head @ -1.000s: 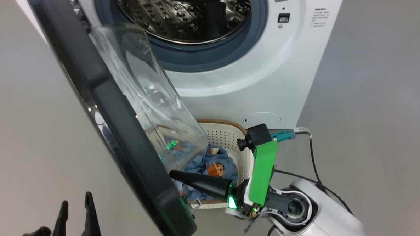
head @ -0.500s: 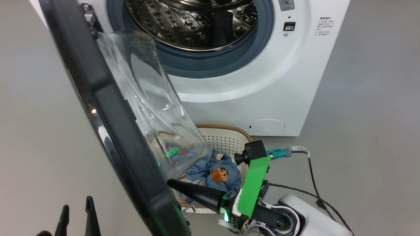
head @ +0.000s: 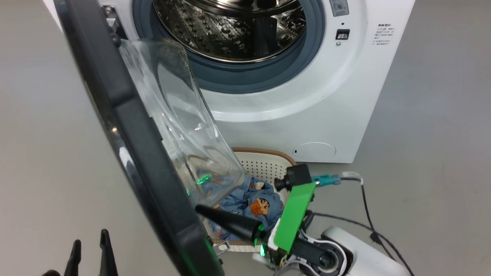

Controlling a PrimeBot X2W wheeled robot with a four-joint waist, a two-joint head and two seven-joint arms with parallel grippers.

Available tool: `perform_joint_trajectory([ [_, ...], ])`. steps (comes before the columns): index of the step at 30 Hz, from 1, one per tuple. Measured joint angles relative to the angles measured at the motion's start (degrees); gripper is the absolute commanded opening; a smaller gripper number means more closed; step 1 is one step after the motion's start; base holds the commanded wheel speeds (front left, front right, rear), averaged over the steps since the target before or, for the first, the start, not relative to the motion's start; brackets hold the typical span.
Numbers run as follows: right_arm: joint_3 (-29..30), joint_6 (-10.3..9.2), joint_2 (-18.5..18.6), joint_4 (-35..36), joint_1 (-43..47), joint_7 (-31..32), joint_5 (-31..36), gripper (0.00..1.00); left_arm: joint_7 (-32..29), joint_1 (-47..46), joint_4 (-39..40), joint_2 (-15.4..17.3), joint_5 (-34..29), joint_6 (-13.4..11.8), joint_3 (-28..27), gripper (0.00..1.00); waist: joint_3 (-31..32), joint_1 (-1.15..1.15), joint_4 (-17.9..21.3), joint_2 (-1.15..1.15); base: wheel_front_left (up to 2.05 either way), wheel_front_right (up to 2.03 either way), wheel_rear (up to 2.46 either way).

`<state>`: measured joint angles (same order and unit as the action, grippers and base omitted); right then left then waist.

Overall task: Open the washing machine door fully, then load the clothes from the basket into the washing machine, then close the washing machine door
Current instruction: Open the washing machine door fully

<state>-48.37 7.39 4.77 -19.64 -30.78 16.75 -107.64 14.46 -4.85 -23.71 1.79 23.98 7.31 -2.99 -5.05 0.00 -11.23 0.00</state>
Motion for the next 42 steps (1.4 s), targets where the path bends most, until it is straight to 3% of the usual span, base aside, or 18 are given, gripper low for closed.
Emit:
perform_joint_trajectory([
  [2, 1.36, 0.0, -0.24, 0.73, 0.01, -1.07, 1.79, 0.05, 0.0, 0.01, 0.01, 0.0, 0.0, 0.0, -0.31, 1.0, 0.21, 0.0, 0.19, 0.0, 0.0, 0.0, 0.0],
  [5, 3.49, 0.0, -0.45, 2.13, 0.08, -2.32, 6.08, 0.5, 0.0, 0.05, 0.04, 0.01, -0.01, 0.0, -0.89, 1.0, 0.6, 0.0, 0.59, 0.0, 0.0, 0.0, 0.0],
  [7, 5.1, 0.0, -0.41, 3.47, 0.33, -3.71, 10.23, 1.0, 0.0, 0.1, 0.11, 0.0, -0.03, 0.0, -1.22, 1.0, 0.88, 0.0, 0.91, 0.0, 0.0, 0.0, 0.0],
  [12, 7.98, 0.0, 3.38, 8.54, 2.34, -14.91, 21.74, 1.0, 0.0, 1.68, 0.37, 0.02, -0.08, 0.0, -2.5, 1.0, 1.5, 0.0, 2.03, 0.0, 0.0, 0.0, 0.0],
  [17, 4.93, 0.0, 11.2, 9.82, 4.21, -27.77, 30.47, 1.0, 0.0, 2.9, 0.51, 0.03, -0.36, 0.0, -3.97, 1.0, 2.27, 0.0, 3.45, 0.0, 0.0, 0.0, 0.0],
  [20, 4.63, 0.0, 14.51, 9.75, 5.93, -30.75, 34.29, 1.0, 0.0, 4.49, 0.64, 0.03, -1.18, 0.0, -4.72, 1.0, 2.73, 0.0, 4.54, 0.0, 0.0, 0.0, 0.0],
  [22, 7.51, 0.0, 15.74, 9.45, 7.49, -30.98, 38.11, 1.0, 0.0, 5.3, 0.78, 0.01, -1.3, 0.0, -5.31, 1.0, 2.91, 0.0, 5.42, 0.0, 0.0, 0.0, 0.0],
  [24, 13.57, 0.0, 15.72, 9.76, 9.9, -31.01, 43.07, 1.0, 0.0, 5.81, 1.11, 0.02, -1.55, 0.0, -5.83, 1.0, 3.01, 0.0, 6.34, 0.0, 0.0, 0.0, 0.0],
  [25, 13.57, 0.0, 15.72, 9.76, 9.9, -31.01, 43.07, 1.0, 0.0, 5.81, 1.11, 0.02, -1.55, 0.0, -5.83, 1.0, 3.01, 0.0, 6.34, 0.0, 0.0, 0.0, 0.0],
  [27, 20.62, 0.0, 15.04, 10.42, 14.52, -31.06, 51.45, 1.0, 0.0, 5.82, 1.79, 0.03, -1.7, 0.0, -6.22, 1.0, 3.03, 0.0, 7.68, 0.0, 0.0, 0.0, 0.0],
  [35, 34.42, 0.01, 10.99, 13.57, 25.06, -31.06, 68.85, 1.0, 0.0, 6.0, 2.29, 0.01, -2.08, 0.0, -6.67, 1.0, 2.9, 0.0, 10.01, 0.0, 0.0, 0.0, 0.0],
  [42, 40.09, 0.01, 8.77, 13.83, 31.11, -31.06, 78.64, 1.0, 0.0, 7.38, 2.12, 0.03, -2.08, 0.0, -6.75, 1.0, 3.96, 0.0, 10.11, 0.0, 0.0, 0.0, 0.0],
])
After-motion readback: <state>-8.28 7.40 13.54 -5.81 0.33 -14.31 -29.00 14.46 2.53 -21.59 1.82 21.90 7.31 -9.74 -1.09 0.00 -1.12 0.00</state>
